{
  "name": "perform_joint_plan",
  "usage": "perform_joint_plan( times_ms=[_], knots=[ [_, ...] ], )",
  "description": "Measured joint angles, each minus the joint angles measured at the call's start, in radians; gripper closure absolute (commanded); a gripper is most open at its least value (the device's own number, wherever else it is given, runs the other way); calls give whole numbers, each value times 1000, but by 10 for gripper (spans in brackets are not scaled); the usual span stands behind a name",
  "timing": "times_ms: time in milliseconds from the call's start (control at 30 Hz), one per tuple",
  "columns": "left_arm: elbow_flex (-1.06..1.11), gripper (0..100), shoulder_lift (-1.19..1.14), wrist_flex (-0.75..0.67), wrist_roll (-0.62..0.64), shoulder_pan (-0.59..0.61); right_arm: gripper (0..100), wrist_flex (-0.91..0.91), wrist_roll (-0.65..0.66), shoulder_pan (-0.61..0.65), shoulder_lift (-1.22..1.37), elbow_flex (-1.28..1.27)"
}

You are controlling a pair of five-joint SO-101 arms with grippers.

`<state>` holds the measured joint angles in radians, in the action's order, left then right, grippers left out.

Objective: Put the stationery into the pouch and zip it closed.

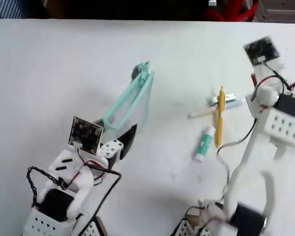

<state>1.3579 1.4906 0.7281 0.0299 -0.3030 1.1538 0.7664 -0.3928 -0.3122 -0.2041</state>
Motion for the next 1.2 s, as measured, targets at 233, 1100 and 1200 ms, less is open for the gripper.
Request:
perform_joint_plan(
  times_ms=[233, 1100, 1200],
  knots=[
    [0, 778, 0, 0, 0, 0, 980, 184, -301, 348, -397, 120],
    [0, 775, 0, -3, 0, 0, 980, -562, -732, 1123, -638, -284],
    [0, 775, 0, -3, 0, 0, 980, -608, -732, 1108, -638, -361]
  ],
)
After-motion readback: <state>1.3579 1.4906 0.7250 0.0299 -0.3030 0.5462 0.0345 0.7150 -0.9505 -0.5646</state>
